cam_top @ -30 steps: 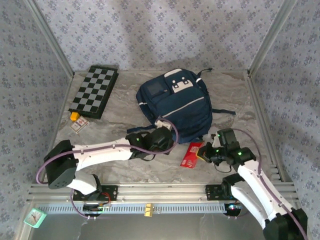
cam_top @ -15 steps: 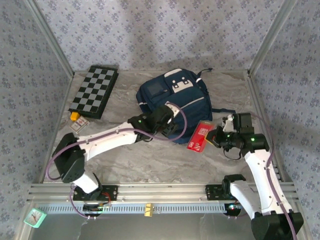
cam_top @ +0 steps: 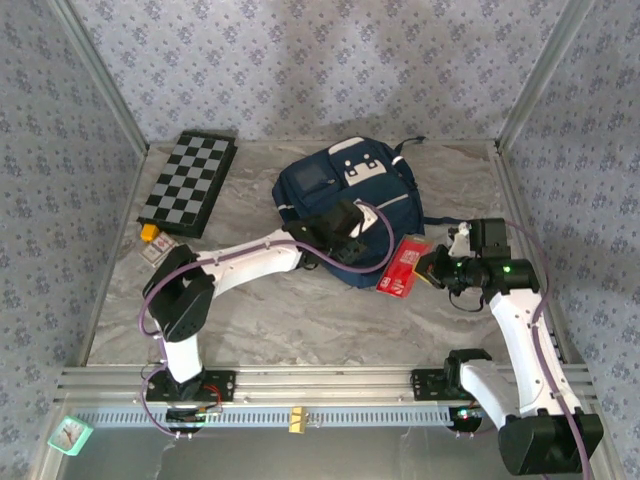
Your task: Pack the student bag
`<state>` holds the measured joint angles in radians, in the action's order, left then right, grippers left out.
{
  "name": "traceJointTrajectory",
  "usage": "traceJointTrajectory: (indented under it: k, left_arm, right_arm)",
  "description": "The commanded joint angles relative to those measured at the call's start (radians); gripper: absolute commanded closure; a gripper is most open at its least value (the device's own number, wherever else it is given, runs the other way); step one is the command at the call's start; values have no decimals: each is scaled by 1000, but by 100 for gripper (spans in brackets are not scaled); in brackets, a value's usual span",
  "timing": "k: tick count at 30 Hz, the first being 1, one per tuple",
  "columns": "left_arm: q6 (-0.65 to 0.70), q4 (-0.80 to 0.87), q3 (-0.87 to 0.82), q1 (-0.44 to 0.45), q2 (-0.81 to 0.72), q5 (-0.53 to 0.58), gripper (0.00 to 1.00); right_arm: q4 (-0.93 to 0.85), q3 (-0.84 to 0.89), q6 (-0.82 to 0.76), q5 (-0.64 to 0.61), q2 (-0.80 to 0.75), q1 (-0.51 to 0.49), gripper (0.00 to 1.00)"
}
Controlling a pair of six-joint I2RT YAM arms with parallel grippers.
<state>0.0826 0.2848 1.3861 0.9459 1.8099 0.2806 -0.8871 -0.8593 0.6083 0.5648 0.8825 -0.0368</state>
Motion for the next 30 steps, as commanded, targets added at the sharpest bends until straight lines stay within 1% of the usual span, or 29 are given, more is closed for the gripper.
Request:
traceJointTrajectory:
  k: [1, 5, 7, 10, 11, 14, 17, 20, 23, 26, 27, 30]
  left_arm:
    - [-5, -25, 48, -41, -18, -10, 32]
    - [-36, -8, 68, -75, -26, -32, 42]
    - [-41, -19, 70, -84, -19, -29, 49]
    - [-66, -4, 94, -90, -2, -23, 71]
    - [-74, 6, 100, -91, -1, -26, 80]
    - [-116, 10, 102, -86, -27, -43, 99]
    - [-182, 39, 122, -63, -73, -37, 100]
    - [-246, 48, 124, -15, -126, 27, 100]
    - [-312, 36, 121, 37, -158, 93, 100]
    - [-397, 80, 155, 65, -156, 134, 100]
    - [-426, 89, 161, 73, -156, 157, 100]
    - [-475, 85, 174, 98, -151, 176, 100]
  right_arm:
    - [33, -14, -24, 13, 10, 7, 100]
    - [35, -15, -29, 17, 13, 8, 100]
    - [56, -16, -26, 15, 16, 8, 100]
    - [62, -23, -25, 23, 26, 9, 100]
    - [73, -24, -24, 32, 27, 9, 100]
    - [118, -26, 11, 43, 36, 7, 100]
    - [167, -33, 48, 59, 64, 3, 100]
    - [247, -39, 90, 71, 102, -12, 100]
    - [326, -47, 127, 18, 143, -41, 100]
    - [434, -48, 189, -2, 191, -70, 100]
    - [456, -55, 202, -33, 207, -86, 100]
    - [518, -63, 220, -146, 257, -135, 100]
